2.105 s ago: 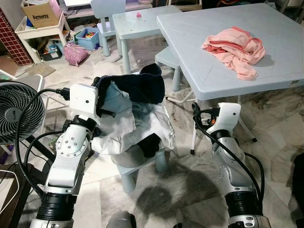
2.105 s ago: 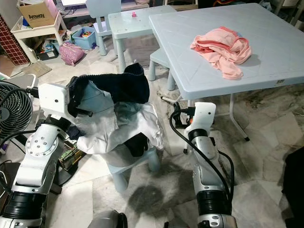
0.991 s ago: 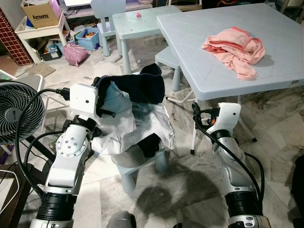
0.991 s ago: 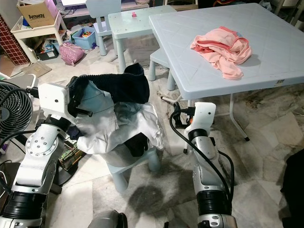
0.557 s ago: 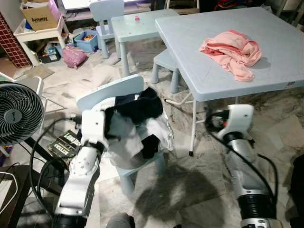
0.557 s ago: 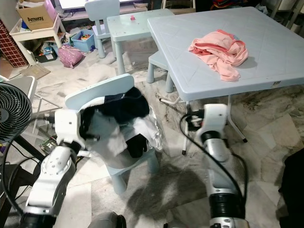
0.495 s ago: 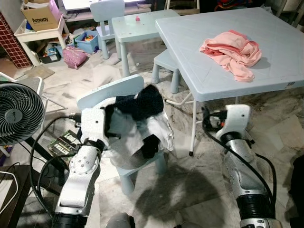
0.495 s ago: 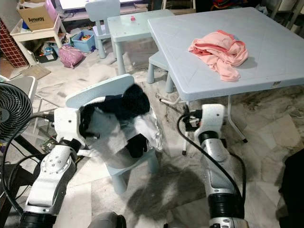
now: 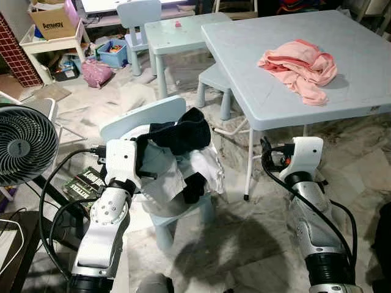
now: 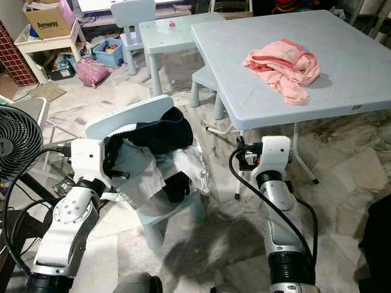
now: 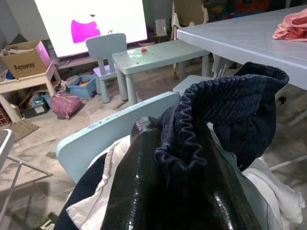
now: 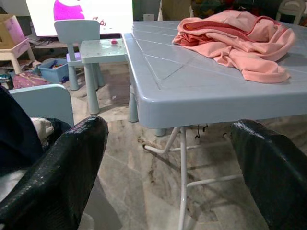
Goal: Hang hanger
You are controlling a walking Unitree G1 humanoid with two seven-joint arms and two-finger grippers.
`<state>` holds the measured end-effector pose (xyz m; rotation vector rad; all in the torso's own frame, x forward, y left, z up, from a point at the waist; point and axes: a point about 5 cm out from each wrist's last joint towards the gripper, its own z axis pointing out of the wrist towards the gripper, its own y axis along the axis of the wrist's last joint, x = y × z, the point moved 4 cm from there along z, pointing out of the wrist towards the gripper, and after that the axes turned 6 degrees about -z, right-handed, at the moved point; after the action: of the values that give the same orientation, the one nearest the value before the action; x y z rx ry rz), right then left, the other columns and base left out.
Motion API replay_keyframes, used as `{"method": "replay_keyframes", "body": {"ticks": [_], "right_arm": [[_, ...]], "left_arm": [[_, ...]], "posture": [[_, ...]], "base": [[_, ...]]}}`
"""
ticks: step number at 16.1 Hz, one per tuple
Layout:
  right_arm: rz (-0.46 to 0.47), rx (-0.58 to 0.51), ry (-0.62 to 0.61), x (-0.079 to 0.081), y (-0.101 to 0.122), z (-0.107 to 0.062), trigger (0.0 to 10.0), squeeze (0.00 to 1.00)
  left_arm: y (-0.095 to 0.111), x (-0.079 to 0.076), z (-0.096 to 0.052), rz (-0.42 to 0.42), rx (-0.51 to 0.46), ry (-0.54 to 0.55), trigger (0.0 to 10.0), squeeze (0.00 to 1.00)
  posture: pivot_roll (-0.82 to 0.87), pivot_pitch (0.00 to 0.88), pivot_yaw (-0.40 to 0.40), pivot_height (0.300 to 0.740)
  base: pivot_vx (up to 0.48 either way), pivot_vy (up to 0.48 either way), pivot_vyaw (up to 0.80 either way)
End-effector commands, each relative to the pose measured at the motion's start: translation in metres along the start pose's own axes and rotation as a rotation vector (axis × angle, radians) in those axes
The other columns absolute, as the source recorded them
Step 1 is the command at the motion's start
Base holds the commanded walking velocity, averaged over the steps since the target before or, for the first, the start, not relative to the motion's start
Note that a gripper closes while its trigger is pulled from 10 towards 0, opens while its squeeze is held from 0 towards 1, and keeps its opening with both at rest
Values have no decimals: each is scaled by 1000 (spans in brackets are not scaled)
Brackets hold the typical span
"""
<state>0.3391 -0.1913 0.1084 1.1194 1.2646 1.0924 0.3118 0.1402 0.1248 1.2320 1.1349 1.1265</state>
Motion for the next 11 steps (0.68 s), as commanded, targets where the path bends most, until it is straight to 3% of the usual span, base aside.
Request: {"method": "replay_keyframes", "body": {"ticks": [1,4,11], "right_arm": [[2,-18,7,1,5,1,10000,0],[0,-19,6,0,5,1,10000,0],[-6,-18,12,1,6,2,10000,0]], "left_arm": [[13,-1,2,10,-43,-9,10000,0],[13,-1,2,10,-41,-11,10000,0],[14,-3,4,0,-43,-18,10000,0]], "posture": [[-9,19,39,740],[-9,18,38,740],[-13,18,36,740]], "base": [[0,0,0],[0,0,0],[0,-356,0]]}}
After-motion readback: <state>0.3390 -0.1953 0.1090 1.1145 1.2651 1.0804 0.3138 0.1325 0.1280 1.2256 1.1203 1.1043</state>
